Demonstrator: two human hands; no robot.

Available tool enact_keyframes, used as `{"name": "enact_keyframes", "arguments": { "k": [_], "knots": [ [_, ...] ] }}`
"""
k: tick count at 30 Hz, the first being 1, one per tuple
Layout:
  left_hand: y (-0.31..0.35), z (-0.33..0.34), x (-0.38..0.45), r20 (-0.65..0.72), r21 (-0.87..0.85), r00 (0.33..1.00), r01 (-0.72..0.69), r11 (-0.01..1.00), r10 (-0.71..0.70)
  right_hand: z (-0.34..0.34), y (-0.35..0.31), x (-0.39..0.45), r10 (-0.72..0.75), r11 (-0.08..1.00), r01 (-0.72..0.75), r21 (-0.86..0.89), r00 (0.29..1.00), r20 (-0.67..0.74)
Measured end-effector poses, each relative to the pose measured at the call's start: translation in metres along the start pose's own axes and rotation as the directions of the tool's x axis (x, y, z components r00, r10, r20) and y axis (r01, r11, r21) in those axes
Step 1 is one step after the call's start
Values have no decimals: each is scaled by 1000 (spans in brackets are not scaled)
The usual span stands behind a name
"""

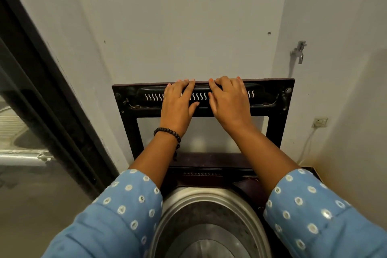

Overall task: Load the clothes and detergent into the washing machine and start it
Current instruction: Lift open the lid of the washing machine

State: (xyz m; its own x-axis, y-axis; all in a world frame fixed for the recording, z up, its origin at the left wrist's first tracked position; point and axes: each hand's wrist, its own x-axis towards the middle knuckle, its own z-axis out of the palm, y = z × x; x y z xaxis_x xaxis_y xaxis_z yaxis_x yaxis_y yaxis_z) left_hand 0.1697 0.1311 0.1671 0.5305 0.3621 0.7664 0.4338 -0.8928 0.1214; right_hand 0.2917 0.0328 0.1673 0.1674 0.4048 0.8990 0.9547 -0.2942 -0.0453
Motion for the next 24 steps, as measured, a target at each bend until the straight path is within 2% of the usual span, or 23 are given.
{"name": "enact_keyframes", "arguments": {
  "k": [5,24],
  "knots": [
    [-8,15,12,40,-25,999,17,1000,-16,20,8,7,9,1000,-8,-13,998,59],
    [-14,44,26,118,-34,992,49,998,-45,52,24,8,84,996,-82,-19,986,142]
  ]
}}
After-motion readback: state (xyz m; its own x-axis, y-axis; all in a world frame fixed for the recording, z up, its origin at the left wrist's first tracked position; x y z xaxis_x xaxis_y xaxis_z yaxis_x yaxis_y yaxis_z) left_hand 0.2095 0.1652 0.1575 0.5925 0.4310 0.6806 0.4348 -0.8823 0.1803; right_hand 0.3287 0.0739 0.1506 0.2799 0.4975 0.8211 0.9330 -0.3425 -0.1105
